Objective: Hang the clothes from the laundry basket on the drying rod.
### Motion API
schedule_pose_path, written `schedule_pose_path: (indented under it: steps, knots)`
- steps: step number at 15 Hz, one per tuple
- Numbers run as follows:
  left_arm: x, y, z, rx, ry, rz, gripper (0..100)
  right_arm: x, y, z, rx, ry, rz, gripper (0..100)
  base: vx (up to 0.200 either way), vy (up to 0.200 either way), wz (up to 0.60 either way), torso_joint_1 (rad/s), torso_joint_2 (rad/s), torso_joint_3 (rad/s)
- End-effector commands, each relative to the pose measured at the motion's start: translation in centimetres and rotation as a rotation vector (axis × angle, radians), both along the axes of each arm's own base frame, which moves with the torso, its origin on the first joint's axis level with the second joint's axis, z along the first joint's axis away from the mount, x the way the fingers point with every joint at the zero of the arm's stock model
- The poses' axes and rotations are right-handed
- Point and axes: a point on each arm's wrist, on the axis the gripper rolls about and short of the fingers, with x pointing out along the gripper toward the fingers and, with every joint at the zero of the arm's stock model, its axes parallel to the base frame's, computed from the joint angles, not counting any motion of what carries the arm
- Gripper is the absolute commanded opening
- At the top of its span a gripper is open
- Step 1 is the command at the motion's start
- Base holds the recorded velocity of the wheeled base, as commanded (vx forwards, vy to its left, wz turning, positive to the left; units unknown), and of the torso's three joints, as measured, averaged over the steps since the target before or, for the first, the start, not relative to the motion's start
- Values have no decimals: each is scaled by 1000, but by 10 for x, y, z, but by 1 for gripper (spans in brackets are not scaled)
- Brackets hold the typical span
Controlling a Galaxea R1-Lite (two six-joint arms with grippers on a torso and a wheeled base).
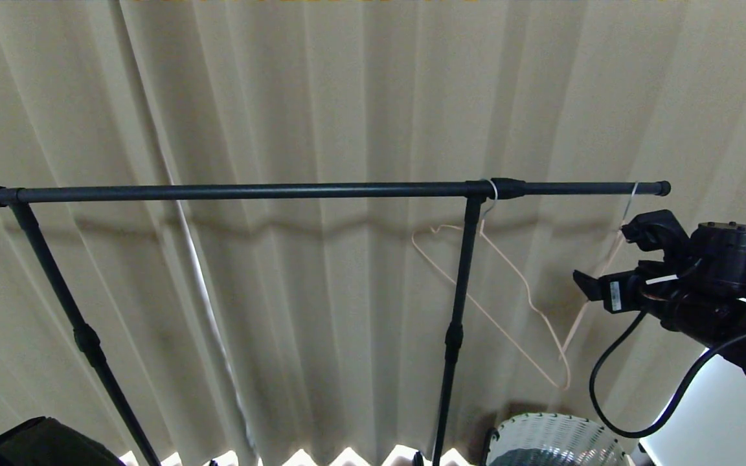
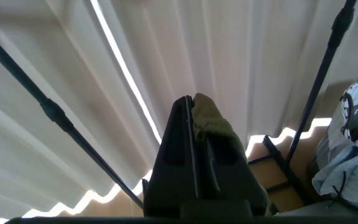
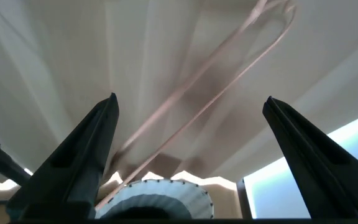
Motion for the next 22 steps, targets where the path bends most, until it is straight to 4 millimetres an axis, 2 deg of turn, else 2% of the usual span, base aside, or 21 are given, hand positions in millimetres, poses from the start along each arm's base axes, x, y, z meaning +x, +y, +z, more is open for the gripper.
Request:
schedule_pose_path:
  steps: [1, 5, 8, 11, 15, 17, 20, 22]
  knots:
    - [0, 0, 0, 0, 1, -1, 0, 0, 0, -3, -3, 18, -6, 100, 0, 0, 0, 0, 0, 0]
    - [0, 0, 0, 1, -1, -1, 0, -30, -3, 14, 19, 60, -26, 100, 0, 0, 0, 0, 0, 0]
    - [0, 0, 0, 1, -2, -1, 0, -39, -12, 17, 26, 91, -59, 100, 0, 0, 0, 0, 0, 0]
    - [-1, 0, 0, 1, -5, -1, 0, -41, -22, 15, 28, 110, -103, 100, 0, 0, 0, 0, 0, 0]
    - [-1, 0, 0, 1, -7, -1, 0, -38, -21, 16, 43, 106, -105, 100, 0, 0, 0, 0, 0, 0]
    - [-1, 0, 0, 2, -9, -2, 0, -33, -15, 14, 42, 116, -79, 100, 0, 0, 0, 0, 0, 0]
    - [-1, 0, 0, 1, -8, -1, 0, -15, 0, 11, 51, 127, -35, 100, 0, 0, 0, 0, 0, 0]
    - [-1, 0, 0, 1, -7, -1, 0, -9, 8, 14, 113, 154, -39, 100, 0, 0, 0, 0, 0, 0]
